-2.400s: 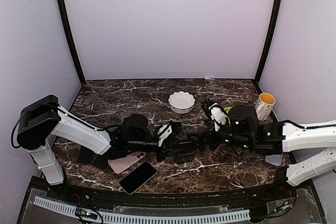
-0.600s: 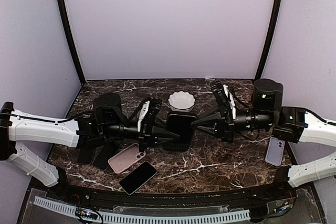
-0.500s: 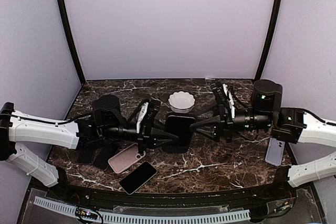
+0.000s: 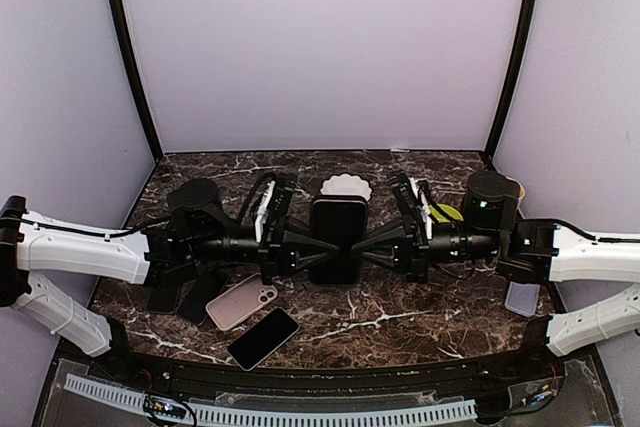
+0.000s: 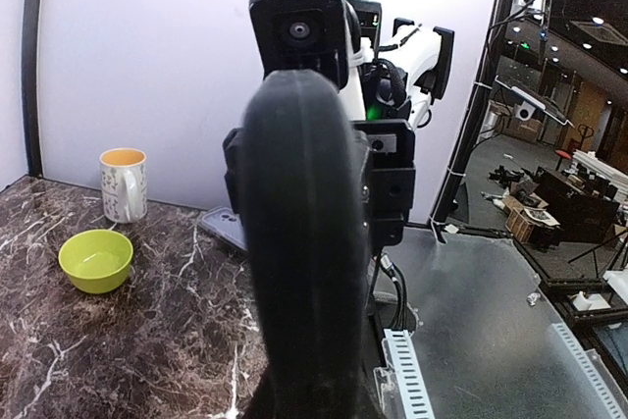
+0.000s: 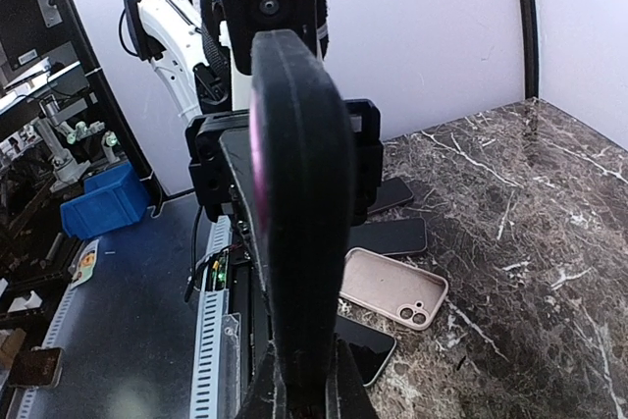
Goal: Put the phone into the phone case
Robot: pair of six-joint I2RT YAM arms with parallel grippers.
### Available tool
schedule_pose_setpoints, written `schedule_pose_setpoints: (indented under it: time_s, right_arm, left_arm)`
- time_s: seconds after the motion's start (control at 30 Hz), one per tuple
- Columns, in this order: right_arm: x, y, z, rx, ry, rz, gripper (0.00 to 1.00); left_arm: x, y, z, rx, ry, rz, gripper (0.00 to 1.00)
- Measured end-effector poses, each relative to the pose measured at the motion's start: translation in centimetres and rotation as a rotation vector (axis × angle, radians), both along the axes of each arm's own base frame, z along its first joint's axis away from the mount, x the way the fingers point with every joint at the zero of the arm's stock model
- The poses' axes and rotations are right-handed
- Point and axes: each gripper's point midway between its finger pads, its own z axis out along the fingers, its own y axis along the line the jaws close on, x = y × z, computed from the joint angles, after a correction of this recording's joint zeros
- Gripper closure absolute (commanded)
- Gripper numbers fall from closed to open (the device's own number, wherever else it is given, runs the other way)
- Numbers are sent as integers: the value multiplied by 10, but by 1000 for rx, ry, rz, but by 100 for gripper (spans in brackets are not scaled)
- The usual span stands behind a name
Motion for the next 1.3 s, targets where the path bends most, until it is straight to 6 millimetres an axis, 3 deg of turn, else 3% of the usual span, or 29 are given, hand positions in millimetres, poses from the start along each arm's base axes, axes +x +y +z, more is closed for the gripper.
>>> schedule_pose_setpoints:
  time_s: [0.03,0.07,0.13,0.17,0.2,0.23,0.27,0.3,0.33,0.4,0.53,0.57,0.63,0.67,0.77,0.93,0.97,1.0,1.03,1.07,1.13,1.23,1.3]
  right_arm:
    - [-1,0,0,1,0,5,100]
    - [-2,0,0,-1,10,10,100]
    - [-3,0,-6,-20,28,15,100]
    - [-3,0,-10,-34,38,18,100]
    - [-4,-1,-12,-43,43,22,100]
    - [-6,-1,-14,-49,48,30,100]
    - [-6,-1,-14,-52,50,33,100]
    - [-8,-1,-14,-53,53,45,100]
    - [-10,-1,-14,-52,51,54,100]
    - [-9,-1,-12,-53,24,51,100]
    - [-8,-2,-13,-61,10,48,100]
    - [-8,-2,-14,-64,11,48,100]
    - [-8,-2,-15,-72,11,45,100]
    - [-8,-3,-15,-78,11,44,100]
    - [-8,-6,-20,-107,33,36,100]
    - [-8,-9,-23,-128,22,27,100]
    - [-7,-10,-23,-128,20,23,100]
    - [-7,-10,-23,-129,20,19,100]
    - [-6,-11,-23,-132,21,13,100]
    - [-4,-11,-24,-137,24,2,100]
    - [0,-13,-28,-166,63,-29,100]
    - [23,-23,-44,-251,174,-141,100]
    - [44,-32,-62,-302,276,-226,100]
  left_arm:
    - [-1,0,1,-3,-2,-4,50]
    - [-2,0,3,-14,-13,-10,45]
    - [-6,1,12,-40,-27,-19,46]
    - [-7,2,18,-56,-35,-22,50]
    - [-8,3,22,-64,-37,-23,64]
    - [-8,4,26,-72,-43,-18,71]
    - [-7,5,29,-77,-48,-11,86]
    - [-6,5,30,-79,-44,-5,92]
    - [-2,5,32,-81,-52,9,99]
    - [1,4,33,-73,-19,22,100]
    - [3,4,33,-63,11,30,100]
    - [3,3,32,-61,14,30,93]
    - [3,3,31,-58,18,29,66]
    - [3,3,31,-56,20,31,65]
    - [4,3,33,-64,7,31,96]
    - [7,0,31,-55,37,40,100]
    - [8,-1,31,-55,39,40,96]
    - [8,-1,31,-55,41,39,66]
    - [8,-1,31,-54,43,38,49]
    - [9,-1,31,-53,43,38,16]
    - [13,-1,29,-47,40,53,3]
    - [32,2,20,1,58,129,1]
    - [61,11,11,62,87,234,1]
